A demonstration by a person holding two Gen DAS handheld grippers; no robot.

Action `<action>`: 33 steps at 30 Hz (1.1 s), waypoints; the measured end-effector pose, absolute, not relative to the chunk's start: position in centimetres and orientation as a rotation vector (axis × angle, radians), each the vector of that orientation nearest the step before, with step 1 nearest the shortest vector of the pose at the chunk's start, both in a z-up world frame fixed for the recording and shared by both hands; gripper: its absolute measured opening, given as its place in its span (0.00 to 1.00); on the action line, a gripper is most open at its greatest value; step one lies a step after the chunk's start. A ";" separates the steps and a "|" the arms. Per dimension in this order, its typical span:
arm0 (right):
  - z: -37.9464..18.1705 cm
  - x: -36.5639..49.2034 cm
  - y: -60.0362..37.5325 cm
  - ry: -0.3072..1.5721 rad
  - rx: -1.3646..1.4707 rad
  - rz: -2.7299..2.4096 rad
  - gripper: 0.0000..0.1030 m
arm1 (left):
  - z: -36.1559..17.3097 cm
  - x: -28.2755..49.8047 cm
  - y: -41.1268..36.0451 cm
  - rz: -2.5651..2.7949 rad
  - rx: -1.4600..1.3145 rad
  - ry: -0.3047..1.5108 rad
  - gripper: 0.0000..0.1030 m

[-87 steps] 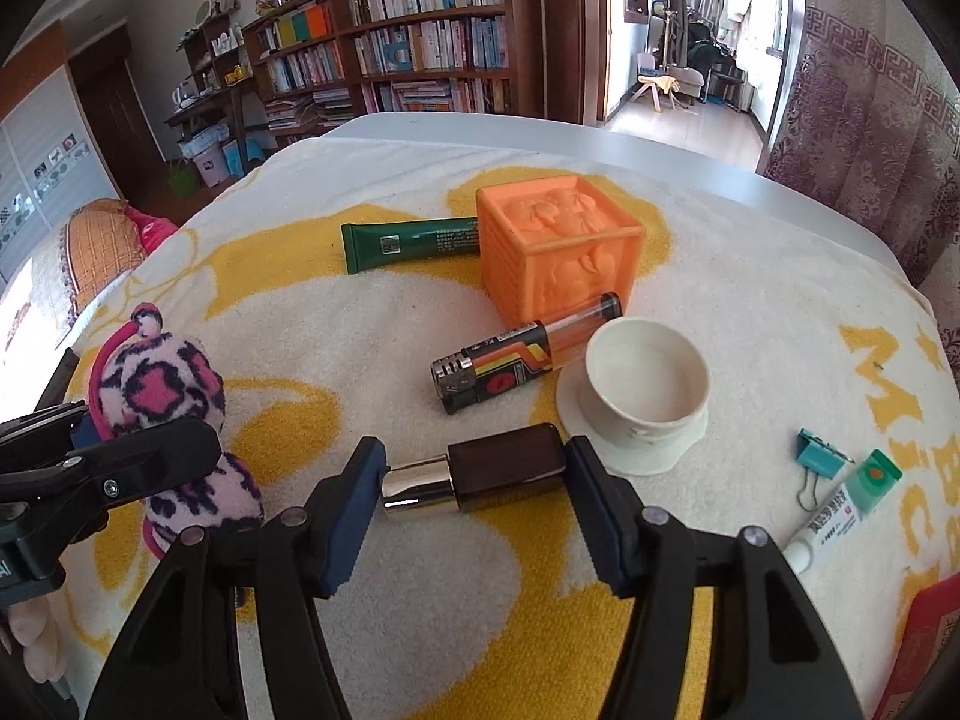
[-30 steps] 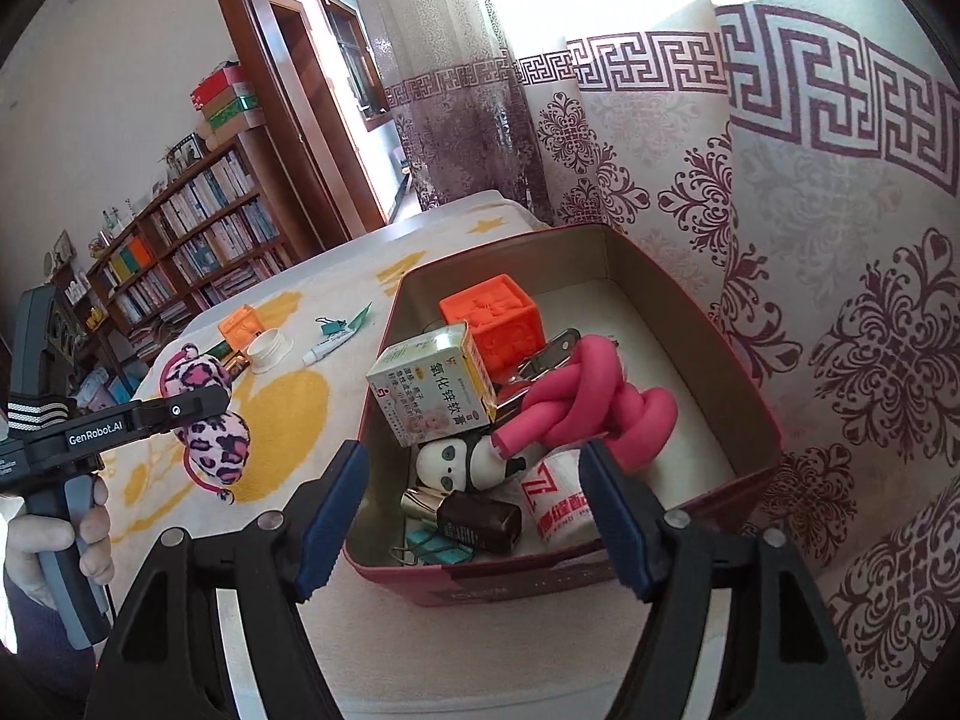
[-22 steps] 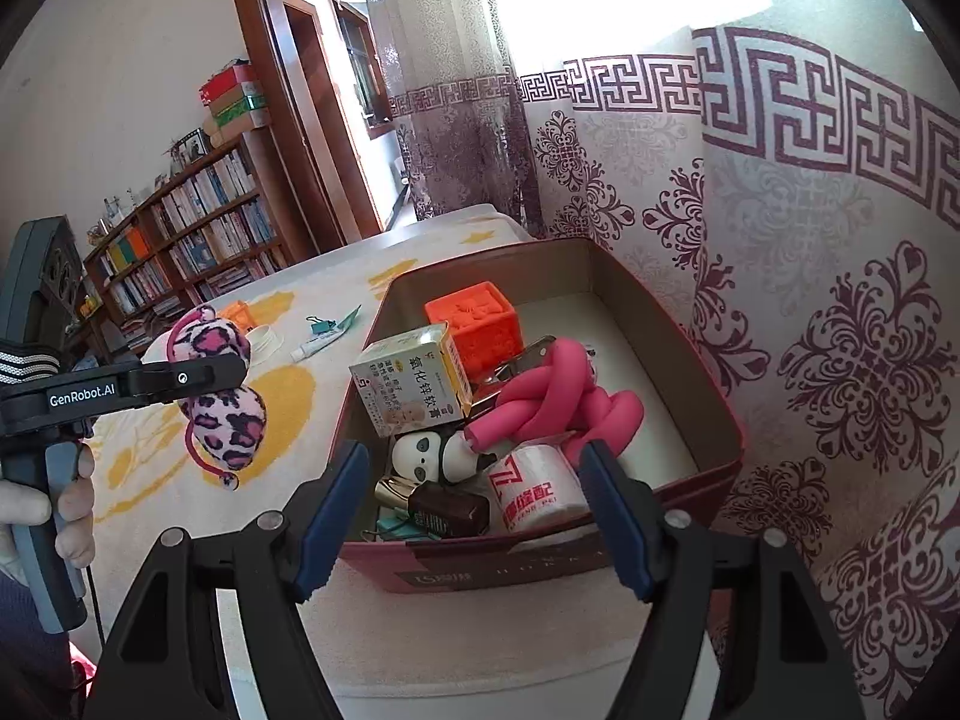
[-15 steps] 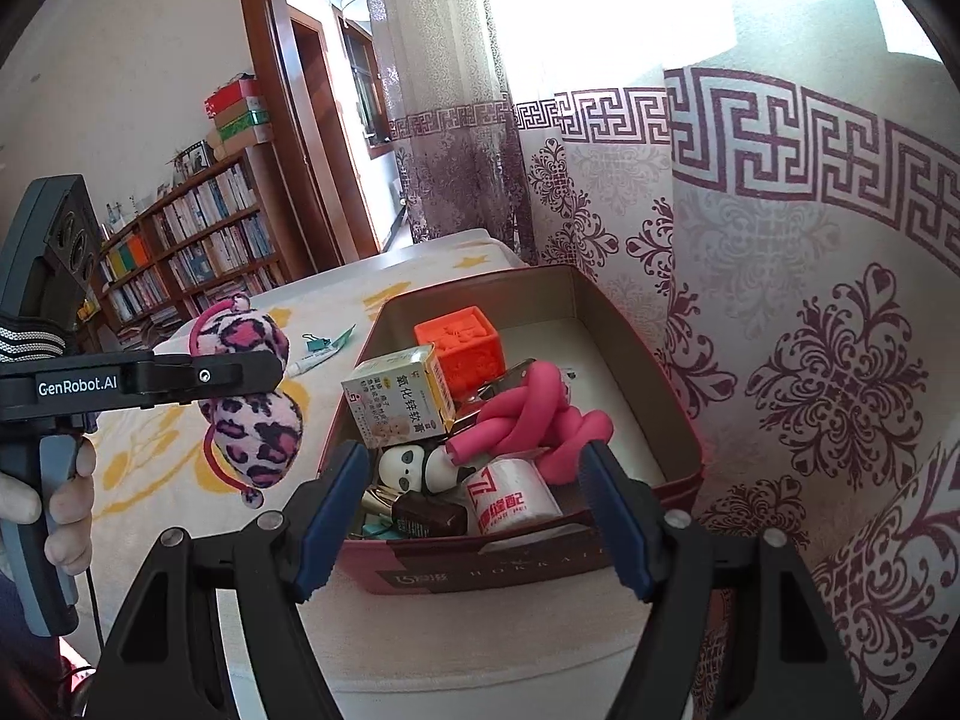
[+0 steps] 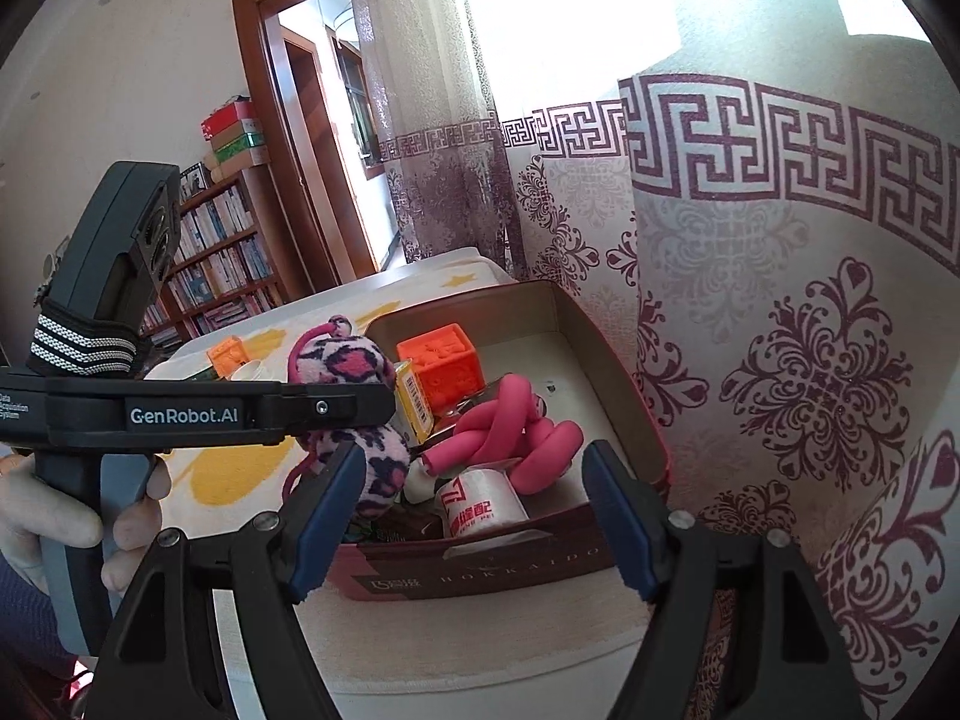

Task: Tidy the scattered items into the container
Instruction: 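Carry the plush and bottle over the red tin box with both tools, then open both tools to drop the plush and bottle into the tin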

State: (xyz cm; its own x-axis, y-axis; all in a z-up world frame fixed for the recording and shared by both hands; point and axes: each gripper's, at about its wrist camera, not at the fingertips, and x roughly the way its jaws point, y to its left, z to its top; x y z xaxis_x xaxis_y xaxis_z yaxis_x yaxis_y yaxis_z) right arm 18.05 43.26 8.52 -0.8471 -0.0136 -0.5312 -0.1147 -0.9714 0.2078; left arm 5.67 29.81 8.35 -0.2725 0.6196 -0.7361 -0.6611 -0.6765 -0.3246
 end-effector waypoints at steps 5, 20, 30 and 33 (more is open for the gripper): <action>8.4 17.7 43.3 0.367 -0.851 2.953 0.76 | 6.8 3.3 30.6 2.137 -1.116 0.152 0.40; 7.8 16.7 43.0 0.394 -0.889 2.951 0.76 | 6.4 -3.3 31.8 2.184 -1.140 0.123 0.46; 7.9 16.4 42.0 0.383 -0.907 2.964 0.76 | 8.2 -1.5 29.7 2.141 -1.110 -0.010 0.78; 8.0 16.4 41.7 0.384 -0.909 2.964 0.76 | 8.7 -1.5 28.1 2.171 -1.115 -0.053 0.78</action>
